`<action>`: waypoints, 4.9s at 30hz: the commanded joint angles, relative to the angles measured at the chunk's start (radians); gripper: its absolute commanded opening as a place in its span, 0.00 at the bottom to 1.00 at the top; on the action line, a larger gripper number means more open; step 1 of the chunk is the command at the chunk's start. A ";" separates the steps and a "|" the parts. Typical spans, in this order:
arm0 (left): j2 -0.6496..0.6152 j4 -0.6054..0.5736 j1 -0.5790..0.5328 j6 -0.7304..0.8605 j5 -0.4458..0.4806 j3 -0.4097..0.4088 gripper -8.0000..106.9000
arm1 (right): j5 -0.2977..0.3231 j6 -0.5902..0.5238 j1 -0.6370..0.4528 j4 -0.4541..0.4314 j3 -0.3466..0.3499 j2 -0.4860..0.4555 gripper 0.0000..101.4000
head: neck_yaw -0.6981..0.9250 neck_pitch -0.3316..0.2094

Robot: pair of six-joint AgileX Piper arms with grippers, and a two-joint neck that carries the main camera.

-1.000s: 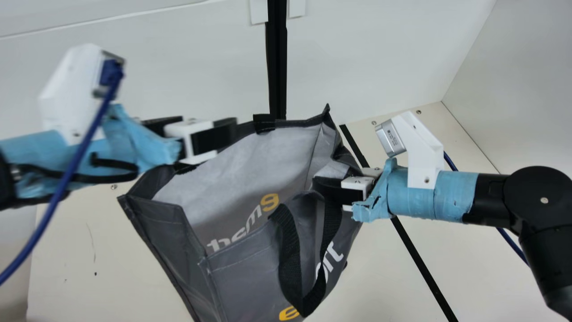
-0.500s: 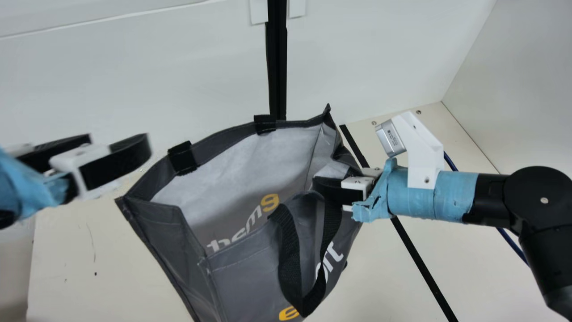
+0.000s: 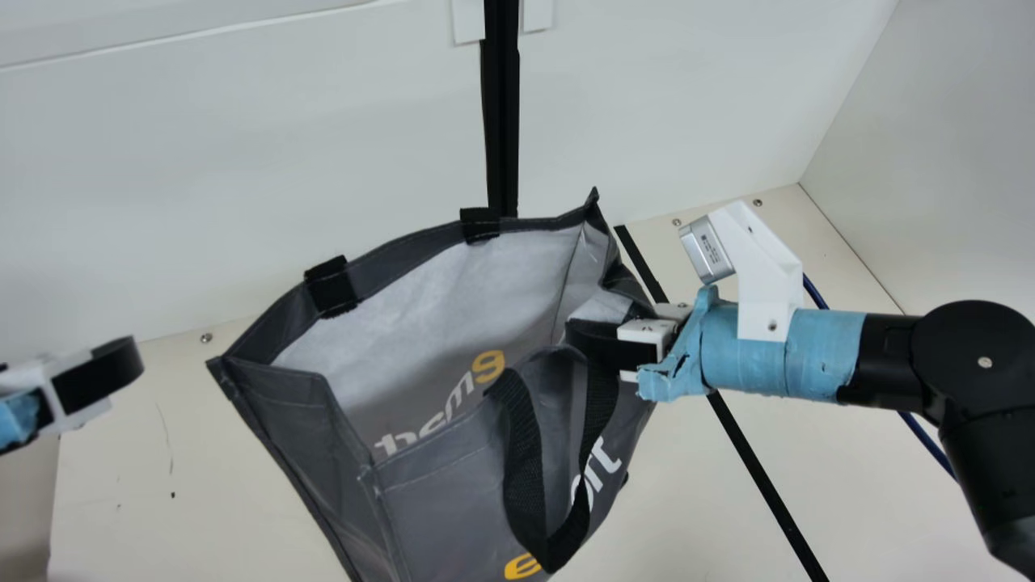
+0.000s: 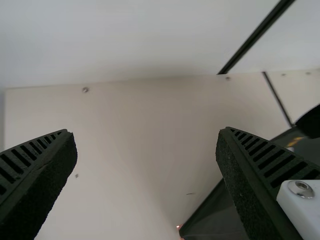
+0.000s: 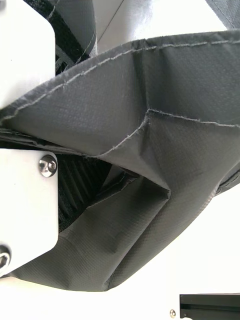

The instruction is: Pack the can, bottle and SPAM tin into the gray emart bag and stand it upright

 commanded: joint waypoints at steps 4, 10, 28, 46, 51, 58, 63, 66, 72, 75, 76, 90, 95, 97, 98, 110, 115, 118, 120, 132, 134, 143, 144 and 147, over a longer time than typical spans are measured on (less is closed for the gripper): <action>-0.014 0.268 -0.016 -0.087 0.004 0.067 0.85 | 0.000 0.000 0.000 0.000 0.000 0.000 0.00 | -0.002 -0.021; -0.016 0.280 -0.019 -0.104 0.007 0.083 0.85 | 0.000 0.000 0.000 0.000 0.000 0.000 0.00 | -0.002 -0.021; -0.016 0.299 -0.019 -0.104 0.006 0.083 0.85 | -0.004 0.062 -0.073 -0.175 -0.158 0.023 0.00 | -0.002 -0.021; -0.016 0.299 -0.019 -0.104 0.006 0.083 0.85 | 0.005 0.117 -0.235 -0.436 -0.364 0.065 0.00 | -0.002 -0.021; -0.016 0.299 -0.019 -0.104 0.006 0.083 0.85 | -0.003 0.135 -0.293 -0.489 -0.421 0.095 0.00 | -0.002 -0.021; -0.016 0.299 -0.019 -0.104 0.006 0.083 0.85 | 0.003 0.146 -0.390 -0.522 -0.508 0.153 0.00 | -0.002 -0.021; -0.016 0.299 -0.019 -0.104 0.006 0.083 0.85 | 0.013 0.141 -0.466 -0.525 -0.576 0.205 0.00 | -0.002 -0.021; -0.016 0.299 -0.019 -0.104 0.006 0.083 0.85 | 0.021 0.136 -0.515 -0.522 -0.619 0.243 0.00 | -0.002 -0.021; -0.016 0.299 -0.019 -0.104 0.006 0.083 0.85 | 0.041 0.116 -0.608 -0.501 -0.718 0.327 0.00 | -0.002 -0.021; -0.016 0.299 -0.019 -0.104 0.006 0.083 0.85 | 0.052 0.104 -0.653 -0.489 -0.770 0.371 0.00 | -0.002 -0.021; -0.016 0.299 -0.019 -0.104 0.006 0.083 0.85 | 0.056 0.101 -0.667 -0.487 -0.789 0.386 0.00 | -0.002 -0.021; -0.016 0.299 -0.019 -0.104 0.006 0.083 0.85 | 0.067 0.138 -0.770 -0.480 -0.924 0.528 0.23 | -0.002 -0.021; -0.016 0.299 -0.019 -0.104 0.006 0.083 0.85 | 0.067 0.167 -0.783 -0.451 -0.927 0.541 0.40 | -0.002 -0.021; -0.016 0.299 -0.019 -0.104 0.006 0.083 0.85 | 0.067 0.177 -0.786 -0.440 -0.931 0.543 0.46 | -0.002 -0.021; -0.016 0.299 -0.019 -0.104 0.006 0.083 0.85 | 0.067 0.181 -0.787 -0.434 -0.934 0.543 0.49 | -0.002 -0.021; -0.016 0.299 -0.019 -0.104 0.006 0.083 0.85 | 0.067 0.220 -0.794 -0.395 -1.047 0.530 0.89 | -0.002 -0.021; -0.016 0.299 -0.019 -0.104 0.006 0.083 0.85 | 0.067 0.222 -0.784 -0.381 -1.118 0.520 0.94 | -0.002 -0.021; -0.016 0.299 -0.019 -0.104 0.006 0.083 0.85 | 0.067 0.220 -0.772 -0.370 -1.154 0.510 0.94 | -0.002 -0.021; -0.016 0.299 -0.019 -0.104 0.006 0.083 0.85 | 0.067 0.218 -0.762 -0.360 -1.174 0.500 0.94 | -0.002 -0.021; -0.016 0.299 -0.019 -0.104 0.006 0.083 0.85 | 0.067 0.194 -0.614 -0.317 -1.185 0.414 0.94 | -0.002 -0.021; -0.016 0.299 -0.019 -0.104 0.006 0.083 0.85 | 0.067 0.196 -0.575 -0.322 -1.176 0.399 0.94 | -0.002 -0.021; -0.016 0.299 -0.019 -0.104 0.006 0.083 0.85 | 0.067 0.215 -0.352 -0.384 -1.088 0.326 0.94 | -0.002 -0.021; -0.016 0.299 -0.019 -0.104 0.006 0.083 0.85 | 0.067 0.217 -0.325 -0.396 -1.077 0.318 0.94 | -0.002 -0.021; -0.016 0.299 -0.019 -0.104 0.006 0.083 0.85 | 0.067 0.230 -0.243 -0.431 -1.049 0.299 0.94 | -0.002 -0.021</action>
